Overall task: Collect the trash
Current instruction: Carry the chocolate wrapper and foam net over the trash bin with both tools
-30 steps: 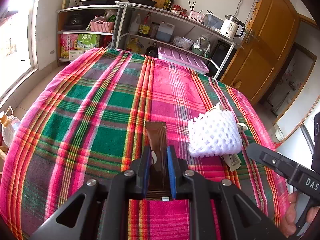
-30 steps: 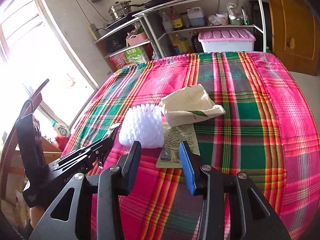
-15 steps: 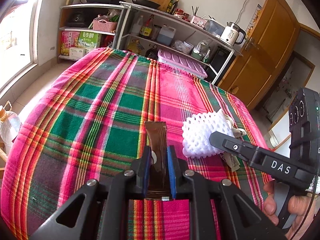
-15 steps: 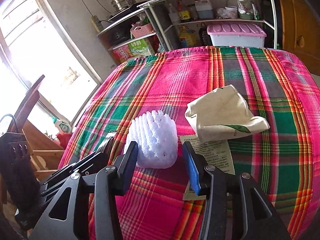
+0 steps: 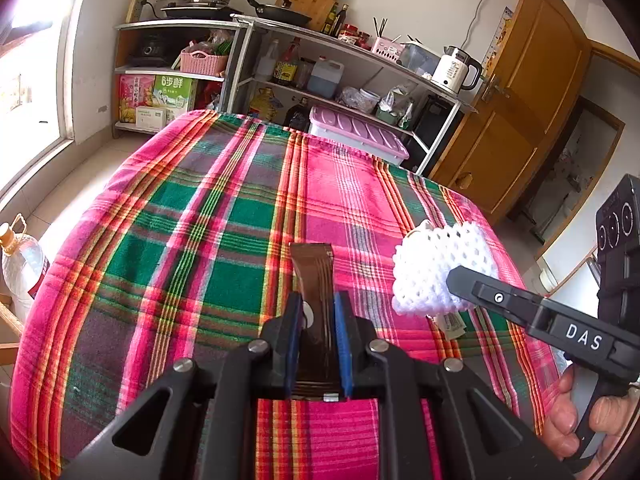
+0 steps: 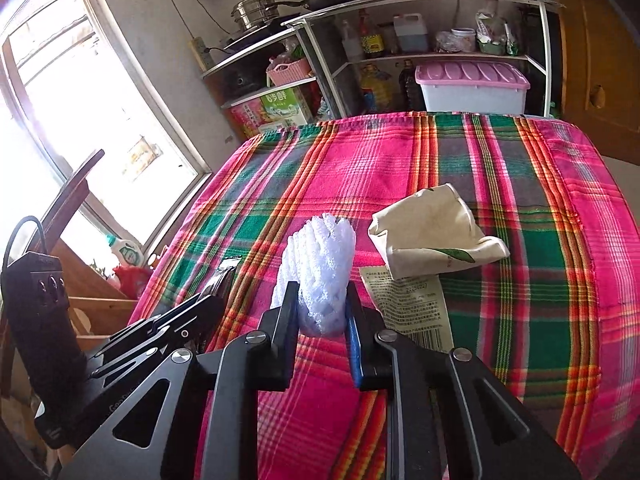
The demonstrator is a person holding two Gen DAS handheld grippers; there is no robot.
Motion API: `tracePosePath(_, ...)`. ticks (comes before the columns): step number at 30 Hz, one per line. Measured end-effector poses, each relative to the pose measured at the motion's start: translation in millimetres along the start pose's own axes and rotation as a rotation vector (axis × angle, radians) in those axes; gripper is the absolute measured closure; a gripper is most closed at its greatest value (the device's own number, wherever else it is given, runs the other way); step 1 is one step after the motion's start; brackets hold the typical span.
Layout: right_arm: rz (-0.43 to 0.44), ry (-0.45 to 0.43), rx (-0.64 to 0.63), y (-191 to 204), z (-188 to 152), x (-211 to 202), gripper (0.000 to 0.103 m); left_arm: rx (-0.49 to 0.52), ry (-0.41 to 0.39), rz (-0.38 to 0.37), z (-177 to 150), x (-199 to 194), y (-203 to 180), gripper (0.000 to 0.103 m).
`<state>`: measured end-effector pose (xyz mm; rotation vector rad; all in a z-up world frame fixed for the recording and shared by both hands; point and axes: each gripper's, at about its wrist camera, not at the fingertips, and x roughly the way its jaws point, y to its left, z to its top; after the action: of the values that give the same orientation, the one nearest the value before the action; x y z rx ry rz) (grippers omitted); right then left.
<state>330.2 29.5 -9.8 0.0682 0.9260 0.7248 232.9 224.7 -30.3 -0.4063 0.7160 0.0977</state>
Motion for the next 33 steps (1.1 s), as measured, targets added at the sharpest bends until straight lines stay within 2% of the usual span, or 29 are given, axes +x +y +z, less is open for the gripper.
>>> tracePosePath(8, -0.017, -0.056, 0.002, -13, -22, -61, 0.082, 0.059, -0.011, -0.018, -15, -23, -41, 0.085)
tracePosePath(17, -0.073, -0.109, 0.046, -48, -60, -128, 0.082, 0.129, -0.004, -0.051, -32, -46, -101, 0.085)
tracePosePath(33, -0.176, -0.217, 0.197, -127, -108, -224, 0.082, 0.297, 0.031, -0.185, -59, -58, -229, 0.085)
